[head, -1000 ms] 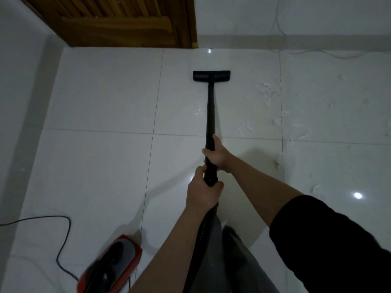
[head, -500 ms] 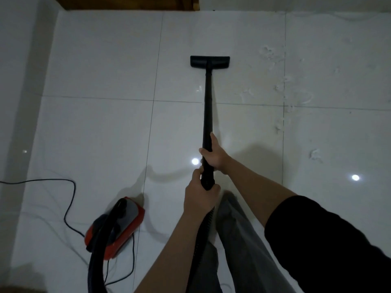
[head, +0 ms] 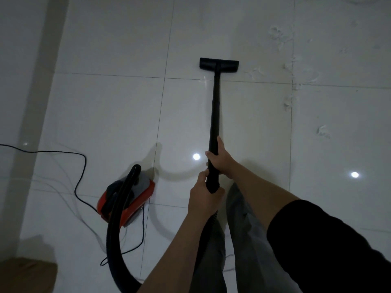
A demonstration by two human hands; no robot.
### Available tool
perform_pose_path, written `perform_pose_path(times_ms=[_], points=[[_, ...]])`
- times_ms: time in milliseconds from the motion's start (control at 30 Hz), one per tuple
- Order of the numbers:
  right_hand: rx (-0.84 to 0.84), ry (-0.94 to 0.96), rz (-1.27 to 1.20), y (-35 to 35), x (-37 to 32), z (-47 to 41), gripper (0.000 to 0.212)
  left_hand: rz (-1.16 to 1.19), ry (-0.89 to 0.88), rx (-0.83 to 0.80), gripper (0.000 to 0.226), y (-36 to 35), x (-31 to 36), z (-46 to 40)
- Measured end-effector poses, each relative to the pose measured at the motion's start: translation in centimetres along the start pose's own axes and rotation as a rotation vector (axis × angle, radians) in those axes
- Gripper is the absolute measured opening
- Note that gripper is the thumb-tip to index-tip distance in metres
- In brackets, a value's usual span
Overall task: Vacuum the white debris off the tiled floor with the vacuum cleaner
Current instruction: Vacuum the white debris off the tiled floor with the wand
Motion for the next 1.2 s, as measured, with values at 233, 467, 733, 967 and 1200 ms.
perform_pose_path(times_ms=[233, 467, 733, 967, 1200], points=[[-0.008, -0.040, 0.004, -2.9, 5.2, 5.2, 0.081, 0.031, -0.003, -0.024, 0.052, -0.7, -5.9, 5.2], [-0.026, -0.078, 0.090, -4.3, 10.1, 9.3, 0.079, 0.047, -0.064, -0.002, 0.048, -2.1, -9.9, 9.8], [-0.044, -0.076, 0.125, -5.5, 16.3, 15.4, 0.078, 0.066, -0.105, 0.033, 0.043, -5.0, -15.3, 16.4], [-0.044, -0.094, 0.127, -7.7, 21.2, 19.4, 0.079, 0.086, -0.070, 0.005, 0.041, -5.8, -19.9, 21.2], [-0.029, -0.104, 0.096, -10.1, 24.2, 22.4, 0.079, 0.101, -0.051, -0.036, 0.047, -5.4, -23.3, 24.6]])
Point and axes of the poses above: each hand's wrist, its own z-axis away from the middle knuckle, its own y-axis out of the back of the hand, x = y × z, the point moved 7 cm from there along -z, towards the middle knuckle, and after that the axes turned 1 degree about x, right-handed, at the moved point
